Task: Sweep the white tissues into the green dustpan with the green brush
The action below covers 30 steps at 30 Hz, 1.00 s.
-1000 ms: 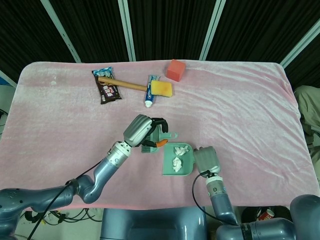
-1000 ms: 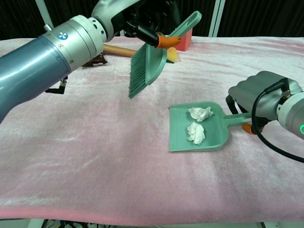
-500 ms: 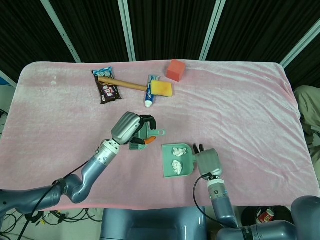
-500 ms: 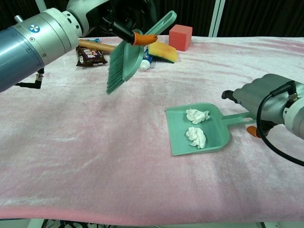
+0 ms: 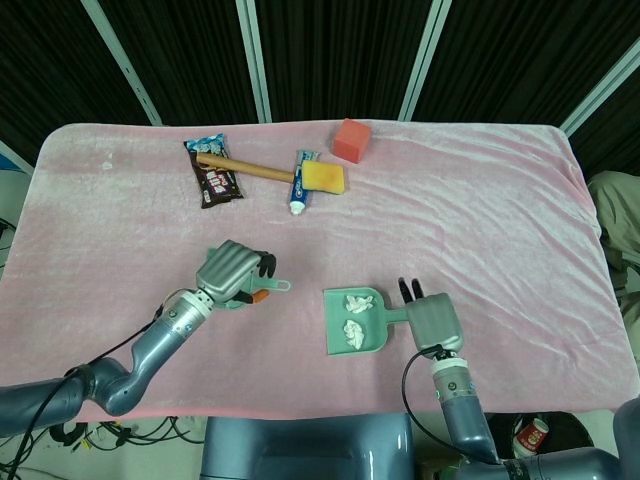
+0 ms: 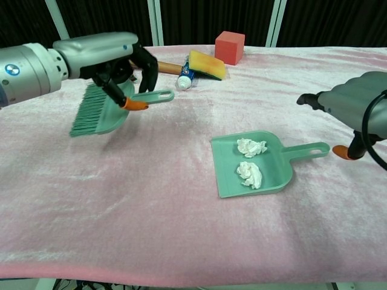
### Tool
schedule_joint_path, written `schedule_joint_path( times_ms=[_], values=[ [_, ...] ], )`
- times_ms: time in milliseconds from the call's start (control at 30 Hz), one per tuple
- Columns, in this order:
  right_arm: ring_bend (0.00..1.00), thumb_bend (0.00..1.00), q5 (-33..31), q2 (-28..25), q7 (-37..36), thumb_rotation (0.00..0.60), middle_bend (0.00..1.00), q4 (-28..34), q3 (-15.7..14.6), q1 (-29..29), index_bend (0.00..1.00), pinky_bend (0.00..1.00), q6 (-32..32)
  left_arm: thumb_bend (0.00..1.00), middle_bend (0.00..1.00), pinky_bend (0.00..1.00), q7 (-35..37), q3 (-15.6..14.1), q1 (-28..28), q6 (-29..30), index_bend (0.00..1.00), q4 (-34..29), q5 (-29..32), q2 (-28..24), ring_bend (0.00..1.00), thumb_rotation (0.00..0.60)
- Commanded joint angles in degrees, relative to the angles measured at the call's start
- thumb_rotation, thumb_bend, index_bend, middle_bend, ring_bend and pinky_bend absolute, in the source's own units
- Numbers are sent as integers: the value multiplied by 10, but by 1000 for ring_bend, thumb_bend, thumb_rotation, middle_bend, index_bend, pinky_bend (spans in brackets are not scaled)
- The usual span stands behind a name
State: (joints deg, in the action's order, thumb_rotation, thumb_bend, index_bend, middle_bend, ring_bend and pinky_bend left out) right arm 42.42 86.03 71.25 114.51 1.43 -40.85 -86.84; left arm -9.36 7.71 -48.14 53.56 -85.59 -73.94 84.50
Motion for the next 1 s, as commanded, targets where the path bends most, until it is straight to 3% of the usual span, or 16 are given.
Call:
schedule_joint_path(
  times_ms=[33, 267, 567, 867, 1000],
  values=[
    [701, 298, 4, -7, -4, 600, 144, 6, -1, 2, 66, 780, 3, 366, 671, 975, -64, -24, 22, -12, 636, -29, 61, -18, 827, 600],
    [701, 299, 8, -20, -10, 600, 144, 18, 2, 3, 64, 780, 7, 366, 671, 975, -82, -43, 43, -14, 633, -30, 91, -29, 827, 600],
    [701, 299, 11, -15, -8, 600, 144, 21, 1, 3, 63, 780, 9, 359, 641, 975, -55, -56, 54, -29, 594, -15, 70, -52, 827, 600],
    [701, 299, 13, -5, -7, 600, 144, 17, -2, 6, 61, 780, 6, 255, 519, 974, -50, -64, 66, -30, 492, -6, 66, -54, 827, 600],
    [701, 298, 16, -7, -8, 600, 144, 17, -3, 7, 61, 780, 6, 187, 472, 974, -49, -61, 73, -22, 395, -3, 66, -54, 827, 600]
  ],
)
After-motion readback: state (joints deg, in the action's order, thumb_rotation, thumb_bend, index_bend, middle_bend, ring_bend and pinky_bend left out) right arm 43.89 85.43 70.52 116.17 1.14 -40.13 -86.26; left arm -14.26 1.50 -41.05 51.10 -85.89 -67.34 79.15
